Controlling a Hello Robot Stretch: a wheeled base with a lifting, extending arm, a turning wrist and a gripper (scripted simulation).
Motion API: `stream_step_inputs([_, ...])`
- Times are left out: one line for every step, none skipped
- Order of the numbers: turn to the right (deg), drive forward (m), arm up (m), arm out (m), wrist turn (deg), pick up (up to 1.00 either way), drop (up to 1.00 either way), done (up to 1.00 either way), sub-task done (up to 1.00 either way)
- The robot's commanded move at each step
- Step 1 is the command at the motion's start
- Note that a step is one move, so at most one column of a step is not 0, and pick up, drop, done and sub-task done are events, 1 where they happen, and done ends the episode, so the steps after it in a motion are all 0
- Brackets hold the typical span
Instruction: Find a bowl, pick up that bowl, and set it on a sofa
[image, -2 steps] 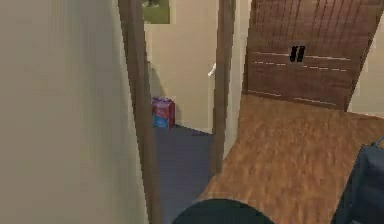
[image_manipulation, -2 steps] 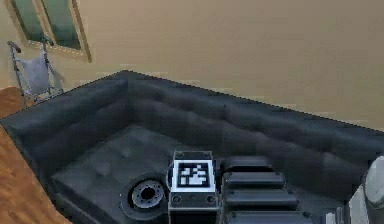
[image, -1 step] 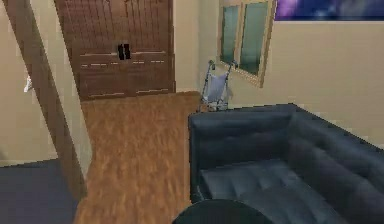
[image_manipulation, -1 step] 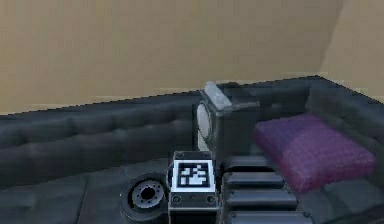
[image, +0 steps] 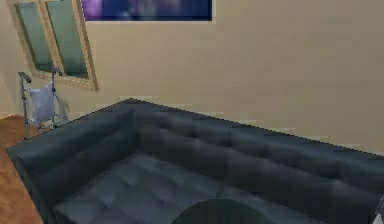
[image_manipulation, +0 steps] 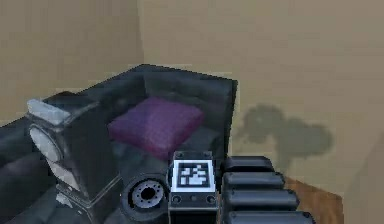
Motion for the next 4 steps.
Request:
stream_step_inputs([45.0, 0.00, 0.00, 0.00, 0.0, 0.00, 0.00, 0.00, 0.00])
stream_step_inputs([27.0, 0.00, 0.00, 0.00, 0.0, 0.00, 0.00, 0.00, 0.00])
stream_step_inputs([0.0, 0.05, 0.00, 0.00, 0.0, 0.00, 0.00, 0.00, 0.00])
stream_step_inputs([-45.0, 0.00, 0.00, 0.00, 0.0, 0.00, 0.00, 0.00, 0.00])
